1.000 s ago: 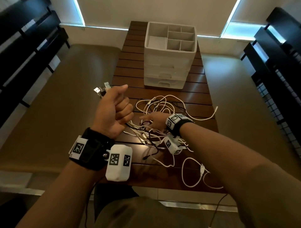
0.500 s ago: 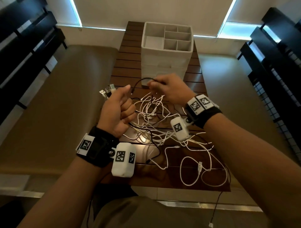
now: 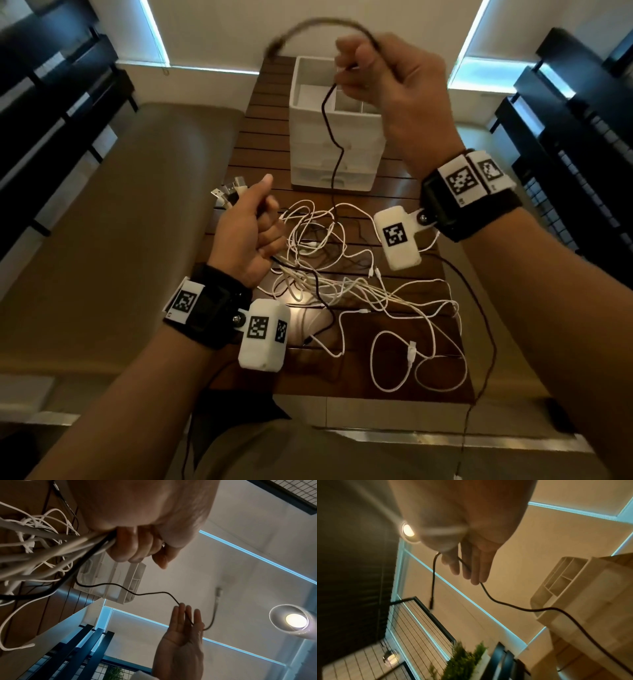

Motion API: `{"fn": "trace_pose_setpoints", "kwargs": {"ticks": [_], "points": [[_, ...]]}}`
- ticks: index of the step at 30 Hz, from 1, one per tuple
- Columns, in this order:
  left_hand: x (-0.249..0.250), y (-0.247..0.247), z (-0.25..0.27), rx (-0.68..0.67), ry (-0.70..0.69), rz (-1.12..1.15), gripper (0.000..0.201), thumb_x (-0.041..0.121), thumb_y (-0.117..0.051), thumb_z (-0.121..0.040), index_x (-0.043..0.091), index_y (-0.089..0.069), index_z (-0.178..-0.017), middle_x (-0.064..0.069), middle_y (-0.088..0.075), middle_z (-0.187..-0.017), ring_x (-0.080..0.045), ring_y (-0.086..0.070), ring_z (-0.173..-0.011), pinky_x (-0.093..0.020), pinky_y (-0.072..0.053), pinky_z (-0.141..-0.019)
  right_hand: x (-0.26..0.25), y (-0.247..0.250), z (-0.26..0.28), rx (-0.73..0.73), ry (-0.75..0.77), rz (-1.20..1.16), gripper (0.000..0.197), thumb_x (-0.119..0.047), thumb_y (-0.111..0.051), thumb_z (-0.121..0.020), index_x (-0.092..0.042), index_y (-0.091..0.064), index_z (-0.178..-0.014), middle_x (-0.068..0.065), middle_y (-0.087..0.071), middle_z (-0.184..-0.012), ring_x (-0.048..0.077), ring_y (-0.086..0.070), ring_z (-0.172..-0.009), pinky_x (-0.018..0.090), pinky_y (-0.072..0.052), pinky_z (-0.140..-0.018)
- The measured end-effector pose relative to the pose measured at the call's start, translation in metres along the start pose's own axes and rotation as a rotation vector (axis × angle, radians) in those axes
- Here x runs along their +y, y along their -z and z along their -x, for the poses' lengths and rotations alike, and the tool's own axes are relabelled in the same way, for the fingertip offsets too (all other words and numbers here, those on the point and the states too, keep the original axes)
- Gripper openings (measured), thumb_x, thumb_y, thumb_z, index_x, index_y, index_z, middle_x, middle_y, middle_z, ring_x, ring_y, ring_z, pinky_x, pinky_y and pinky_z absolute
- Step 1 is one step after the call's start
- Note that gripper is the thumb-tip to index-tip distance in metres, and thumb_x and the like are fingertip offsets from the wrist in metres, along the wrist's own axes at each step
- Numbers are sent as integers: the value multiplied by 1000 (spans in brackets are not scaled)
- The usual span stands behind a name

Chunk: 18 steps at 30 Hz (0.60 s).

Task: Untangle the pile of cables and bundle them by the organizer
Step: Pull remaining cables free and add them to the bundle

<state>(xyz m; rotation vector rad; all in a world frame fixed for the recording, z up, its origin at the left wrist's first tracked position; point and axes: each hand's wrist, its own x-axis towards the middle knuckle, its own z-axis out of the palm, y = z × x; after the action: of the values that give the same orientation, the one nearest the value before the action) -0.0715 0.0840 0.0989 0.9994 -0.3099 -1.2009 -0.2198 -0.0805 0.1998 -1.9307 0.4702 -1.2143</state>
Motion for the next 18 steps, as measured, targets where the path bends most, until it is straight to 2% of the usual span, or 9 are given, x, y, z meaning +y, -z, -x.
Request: {"fn": "trace_pose_setpoints", "kwargs": {"ticks": [2, 6, 8, 11, 14, 16, 18], "points": [[0, -2, 1, -14, -15, -17, 41, 38, -56, -107, 17, -61, -72, 8, -23, -44, -5, -18, -34, -20, -15, -33, -5, 4, -3, -24, 36, 64, 29, -19, -53, -108, 0, -67, -125, 14, -73, -114, 24, -73, -106, 47, -59, -95], [-1, -5, 2, -17, -24, -40, 37, 40, -58, -106, 14, -68, -82, 9, -24, -45, -4, -19, -35, -20, -19, -33, -27, 16, -18, 84, 125, 19, 17, -14, -54, -105, -8, -69, -108, 5, -76, -104, 19, -74, -103, 42, -59, -95], [-2, -7, 2, -16, -38, -39, 36, 41, -59, -105, 14, -72, -86, 9, -24, -46, -4, -19, -36, -20, -19, -34, -25, 10, -13, -18, 118, 68, 19, -17, -55, -105, -8, -71, -111, 10, -76, -104, 24, -74, -100, 44, -60, -93], [-4, -10, 2, 2, -85, -40, 37, 43, -61, -104, 9, -76, -102, 10, -24, -47, -5, -18, -38, -21, -18, -35, 4, -7, 19, -217, -88, 264, 22, -30, -58, -104, -18, -76, -111, 8, -76, -95, 26, -72, -86, 50, -60, -83], [-8, -17, 2, 10, -133, -95, 47, 47, -65, -100, 6, -75, -122, 10, -25, -51, -5, -20, -41, -21, -19, -37, 32, -24, 58, -346, -221, 436, 24, -30, -61, -104, -13, -78, -101, 8, -73, -82, 18, -64, -69, 40, -55, -69], [-12, -21, 2, 11, -147, -131, 62, 49, -70, -94, -3, -69, -128, 9, -28, -53, -5, -22, -42, -22, -19, -38, 44, -37, 75, -422, -184, 470, 22, -31, -64, -102, -15, -78, -100, 4, -71, -78, 19, -61, -66, 33, -46, -60], [-17, -23, 0, 17, -156, -163, 72, 45, -73, -92, -14, -58, -130, 7, -33, -55, -6, -25, -42, -22, -21, -37, 52, -46, 83, -476, -90, 490, 21, -29, -66, -100, -11, -78, -98, 3, -69, -82, 17, -61, -71, 25, -43, -63]]}}
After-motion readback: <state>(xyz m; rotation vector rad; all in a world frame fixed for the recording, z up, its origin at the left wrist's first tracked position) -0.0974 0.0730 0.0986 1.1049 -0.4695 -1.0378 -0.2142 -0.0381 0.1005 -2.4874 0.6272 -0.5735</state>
